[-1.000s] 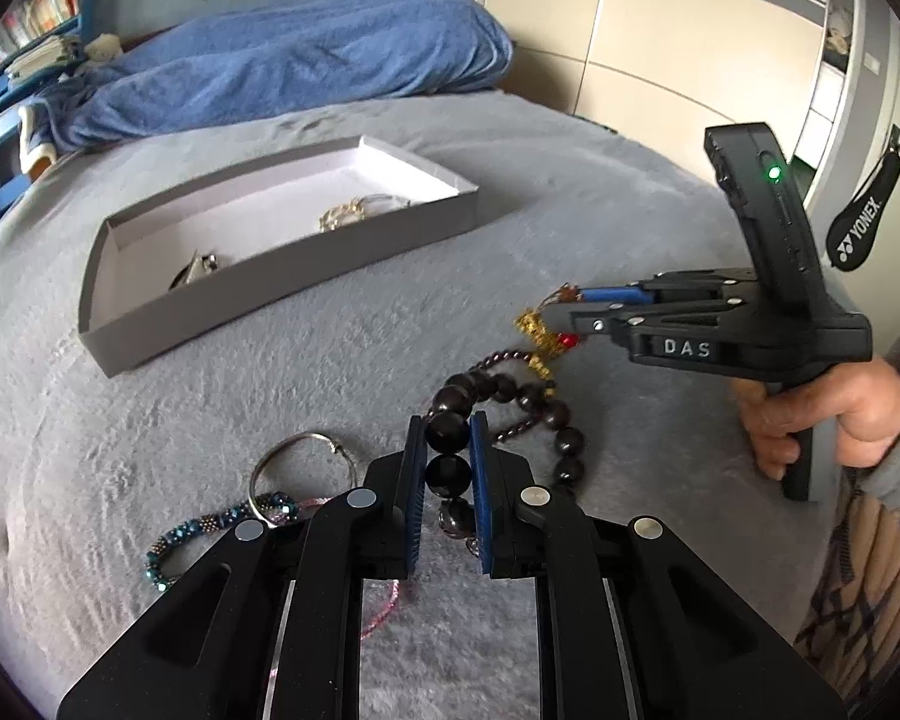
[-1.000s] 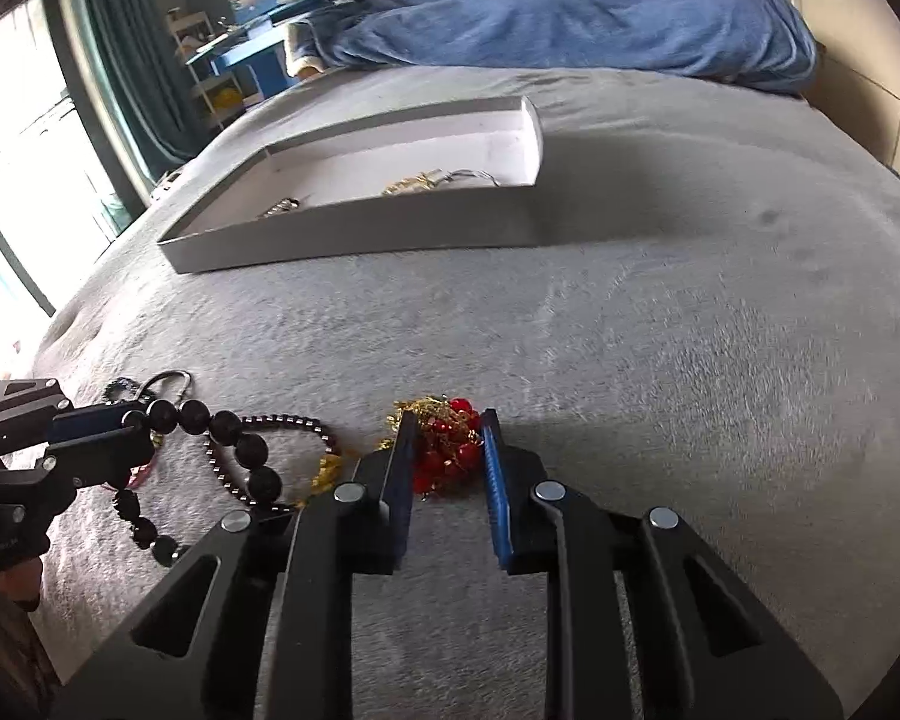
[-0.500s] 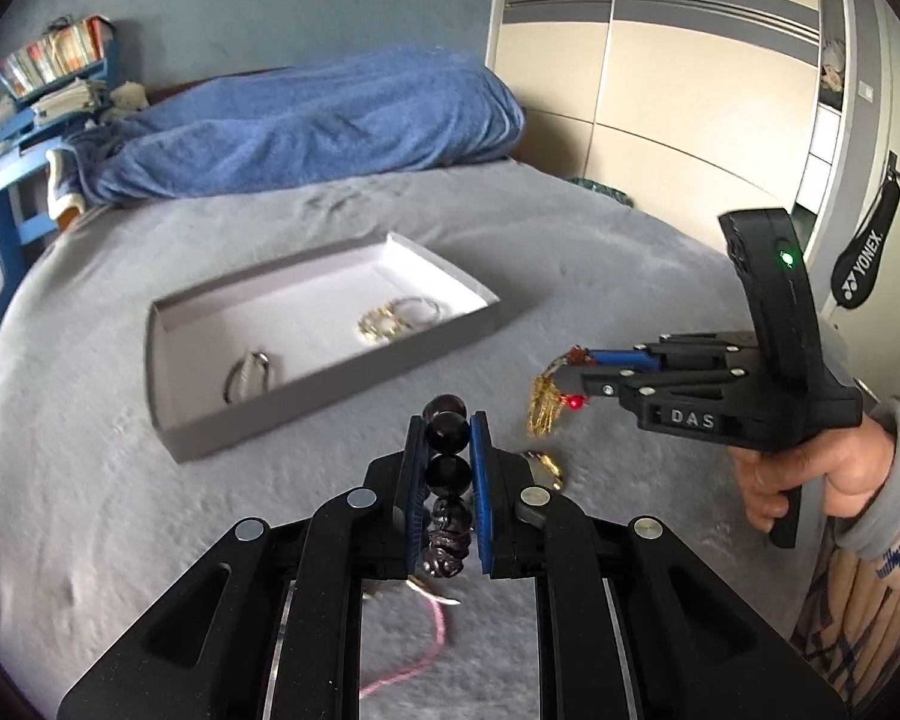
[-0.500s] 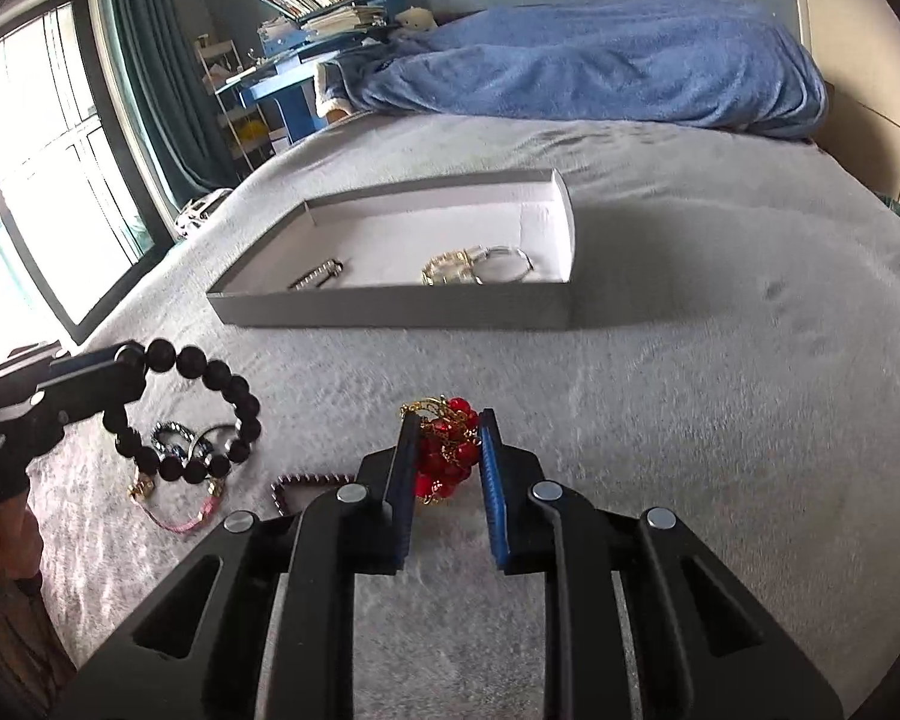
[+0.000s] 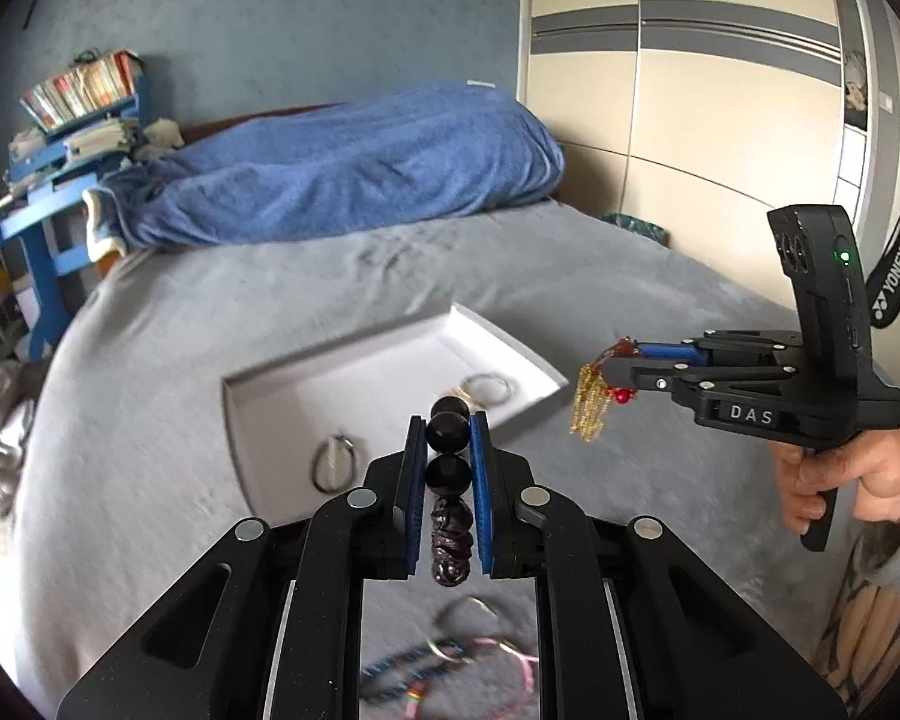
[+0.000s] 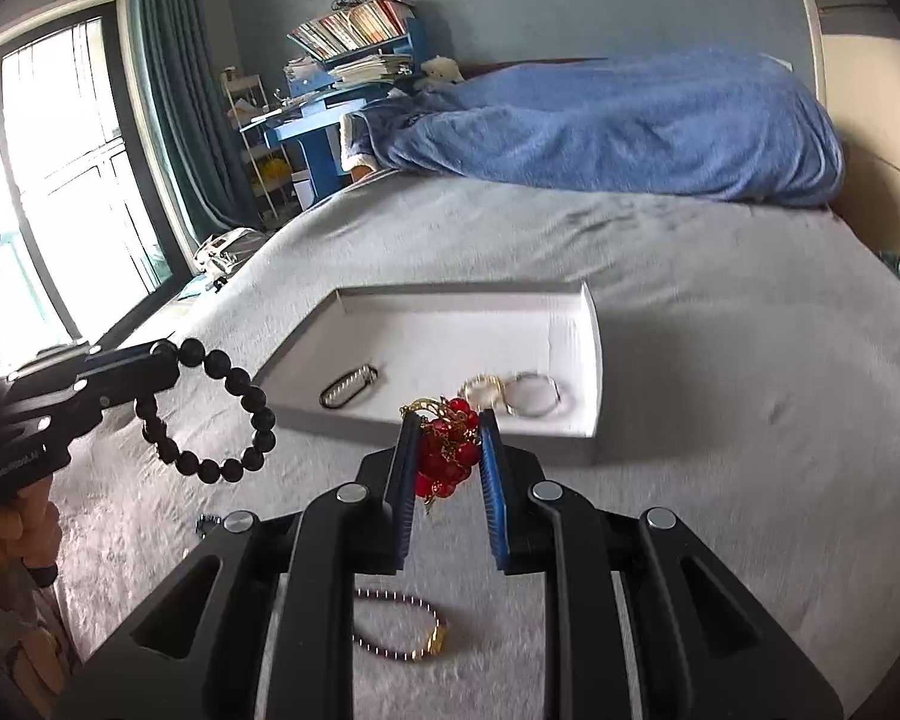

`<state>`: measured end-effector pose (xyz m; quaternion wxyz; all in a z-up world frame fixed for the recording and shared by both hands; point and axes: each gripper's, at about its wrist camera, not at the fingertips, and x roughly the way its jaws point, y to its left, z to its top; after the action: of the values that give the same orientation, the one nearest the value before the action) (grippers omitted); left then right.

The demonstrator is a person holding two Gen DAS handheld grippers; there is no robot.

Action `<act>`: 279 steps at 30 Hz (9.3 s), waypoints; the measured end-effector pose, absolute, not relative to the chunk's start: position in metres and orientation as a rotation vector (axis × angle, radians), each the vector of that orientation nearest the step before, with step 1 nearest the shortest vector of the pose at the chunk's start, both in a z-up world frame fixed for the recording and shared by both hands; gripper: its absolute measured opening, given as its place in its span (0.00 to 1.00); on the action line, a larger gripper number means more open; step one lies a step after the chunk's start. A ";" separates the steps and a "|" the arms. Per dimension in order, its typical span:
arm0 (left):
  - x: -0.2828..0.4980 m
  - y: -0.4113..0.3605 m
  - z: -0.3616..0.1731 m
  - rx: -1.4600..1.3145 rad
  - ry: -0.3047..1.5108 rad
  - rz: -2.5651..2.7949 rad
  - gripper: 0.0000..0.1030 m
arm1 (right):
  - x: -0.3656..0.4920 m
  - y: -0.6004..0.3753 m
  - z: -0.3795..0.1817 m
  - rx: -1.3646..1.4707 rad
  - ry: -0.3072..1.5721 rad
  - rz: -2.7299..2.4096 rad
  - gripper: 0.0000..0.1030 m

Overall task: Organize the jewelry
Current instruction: 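Carry the black bead bracelet with the left tool while the right tool carries the brooch into the tray, then open both tools to release the bracelet and brooch in the tray, then withdraw both tools from the tray toward the remaining bracelets, then grasp the silver bangle with the left tool while the right tool grasps the dark red bead bracelet, then carry the silver bangle with the left tool while the right tool carries the dark red bracelet into the tray, then open both tools to release the bangle and dark red bracelet in the tray, then withdraw both tools from the tray toward the blue and pink bracelets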

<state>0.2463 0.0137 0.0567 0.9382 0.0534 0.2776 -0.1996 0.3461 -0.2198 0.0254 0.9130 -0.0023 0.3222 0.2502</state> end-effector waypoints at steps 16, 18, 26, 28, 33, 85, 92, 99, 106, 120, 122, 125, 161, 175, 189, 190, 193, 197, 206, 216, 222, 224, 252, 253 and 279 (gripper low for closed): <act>0.322 0.041 0.061 0.023 0.579 -0.337 0.14 | 0.407 -0.197 0.031 -0.012 0.660 0.497 0.19; 0.333 0.043 0.059 0.014 0.580 -0.333 0.14 | 0.416 -0.193 0.029 -0.007 0.661 0.494 0.19; 0.374 0.042 0.049 -0.001 0.589 -0.323 0.14 | 0.449 -0.182 0.019 0.001 0.667 0.492 0.19; 0.384 0.042 0.045 -0.002 0.594 -0.320 0.14 | 0.459 -0.178 0.013 -0.006 0.678 0.486 0.19; 0.405 0.048 0.031 -0.013 0.617 -0.298 0.14 | 0.484 -0.166 -0.007 -0.006 0.714 0.479 0.19; 0.303 0.062 0.002 -0.045 0.710 -0.129 0.90 | 0.400 -0.201 -0.015 0.039 0.741 0.405 0.91; 0.265 0.052 -0.009 -0.025 0.730 -0.141 0.90 | 0.377 -0.215 -0.032 0.043 0.789 0.377 0.92; 0.244 0.035 -0.026 0.032 0.769 -0.162 0.90 | 0.357 -0.222 -0.048 0.032 0.832 0.375 0.92; 0.232 0.000 -0.047 0.150 0.804 -0.250 0.90 | 0.333 -0.230 -0.066 -0.008 0.870 0.390 0.92; 0.235 -0.022 -0.072 0.213 0.875 -0.300 0.66 | 0.307 -0.235 -0.080 -0.056 0.889 0.436 0.78; 0.236 -0.023 -0.075 0.212 0.889 -0.311 0.58 | 0.309 -0.230 -0.081 -0.059 0.896 0.443 0.75; 0.235 -0.023 -0.075 0.212 0.891 -0.322 0.47 | 0.311 -0.224 -0.084 -0.070 0.906 0.445 0.71; 0.243 0.001 -0.030 0.062 0.751 -0.301 0.47 | 0.322 -0.233 -0.055 -0.006 0.803 0.441 0.07; 0.275 0.022 -0.015 0.038 0.726 -0.252 0.47 | 0.340 -0.228 0.000 -0.017 0.689 0.464 0.07; 0.318 0.022 -0.008 0.053 0.716 -0.247 0.47 | 0.390 -0.204 0.030 -0.009 0.648 0.471 0.07; 0.325 0.021 -0.009 0.052 0.719 -0.244 0.47 | 0.393 -0.202 0.030 -0.008 0.649 0.474 0.07; 0.336 0.019 -0.009 0.044 0.721 -0.244 0.47 | 0.404 -0.191 0.026 -0.009 0.655 0.486 0.07; 0.350 0.012 -0.010 0.056 0.718 -0.251 0.47 | 0.419 -0.176 0.019 -0.010 0.670 0.499 0.07; 0.382 0.014 -0.030 0.044 0.760 -0.221 0.47 | 0.449 -0.148 0.001 0.016 0.710 0.543 0.07; 0.401 0.007 -0.063 0.051 0.848 -0.223 0.47 | 0.473 -0.156 -0.048 0.032 0.841 0.498 0.07; 0.400 0.008 -0.066 0.051 0.850 -0.225 0.47 | 0.475 -0.158 -0.060 0.017 0.872 0.471 0.07; 0.399 0.008 -0.066 0.051 0.849 -0.223 0.47 | 0.475 -0.158 -0.062 0.009 0.878 0.463 0.07; 0.338 0.032 -0.020 0.015 0.701 -0.121 0.90 | 0.424 -0.173 -0.028 0.040 0.751 0.439 0.88; 0.332 0.033 -0.019 0.022 0.700 -0.119 0.91 | 0.420 -0.173 -0.027 0.037 0.749 0.438 0.89; 0.203 0.083 -0.041 0.002 0.727 -0.049 0.92 | 0.328 -0.188 -0.052 0.051 0.793 0.422 0.95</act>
<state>0.2025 0.0828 -0.0411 0.9344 0.0008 0.3553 -0.0238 0.3281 -0.1885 -0.0523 0.9006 0.0246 0.3831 0.2039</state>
